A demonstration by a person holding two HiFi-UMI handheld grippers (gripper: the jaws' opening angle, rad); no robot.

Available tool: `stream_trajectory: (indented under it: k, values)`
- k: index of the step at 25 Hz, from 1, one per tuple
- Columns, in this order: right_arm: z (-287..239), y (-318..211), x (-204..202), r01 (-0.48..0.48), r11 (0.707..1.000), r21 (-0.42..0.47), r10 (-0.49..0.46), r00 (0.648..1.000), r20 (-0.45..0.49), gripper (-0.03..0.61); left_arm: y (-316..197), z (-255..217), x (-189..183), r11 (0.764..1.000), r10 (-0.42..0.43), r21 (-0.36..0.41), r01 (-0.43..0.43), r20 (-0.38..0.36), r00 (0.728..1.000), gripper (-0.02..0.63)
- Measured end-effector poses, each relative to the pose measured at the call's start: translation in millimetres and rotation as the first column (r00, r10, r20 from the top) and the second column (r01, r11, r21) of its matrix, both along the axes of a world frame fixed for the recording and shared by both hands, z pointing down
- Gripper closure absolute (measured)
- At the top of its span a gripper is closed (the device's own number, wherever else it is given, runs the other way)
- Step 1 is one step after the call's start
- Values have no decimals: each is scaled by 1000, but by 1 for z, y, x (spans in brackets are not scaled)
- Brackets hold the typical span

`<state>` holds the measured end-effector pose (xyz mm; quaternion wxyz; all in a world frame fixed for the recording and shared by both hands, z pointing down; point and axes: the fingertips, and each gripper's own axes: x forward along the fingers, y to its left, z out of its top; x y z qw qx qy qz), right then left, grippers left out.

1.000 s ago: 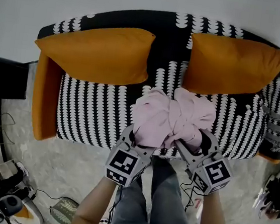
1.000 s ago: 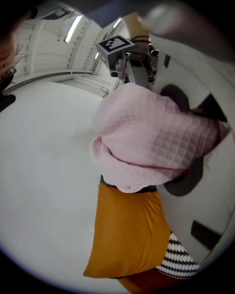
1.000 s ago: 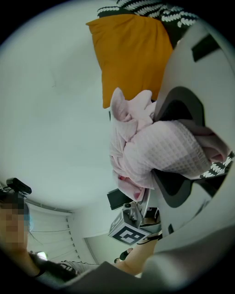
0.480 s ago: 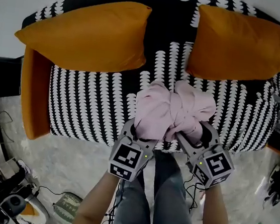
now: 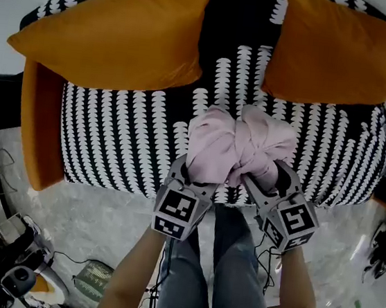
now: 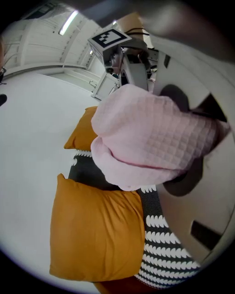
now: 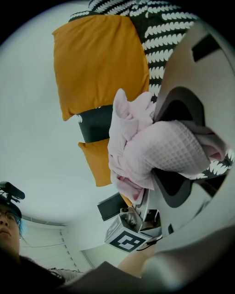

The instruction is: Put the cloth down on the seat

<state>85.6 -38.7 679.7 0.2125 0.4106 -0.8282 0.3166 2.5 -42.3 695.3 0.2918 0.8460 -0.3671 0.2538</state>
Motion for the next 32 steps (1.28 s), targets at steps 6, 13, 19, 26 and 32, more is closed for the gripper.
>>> stream_trajectory:
  k: [6, 13, 19, 26, 32]
  values:
    - [54, -4, 10, 5, 998, -60, -6, 1000, -13, 279, -5, 54, 8, 999, 29, -38, -28, 36, 999, 365]
    - [75, 8, -4, 0, 994, -106, -4, 999, -39, 279, 6, 75, -7, 997, 47, -70, -42, 59, 997, 364]
    - [90, 8, 13, 6, 990, -138, -14, 999, -51, 279, 5, 87, 9, 994, 63, -96, -55, 91, 994, 364]
    - [65, 13, 20, 23, 990, -141, -35, 996, -81, 278, 10, 63, 14, 992, 71, -115, -61, 82, 994, 356]
    - [104, 13, 27, 25, 984, -175, -34, 998, -51, 279, 8, 104, 7, 989, 49, -143, -37, 85, 995, 331]
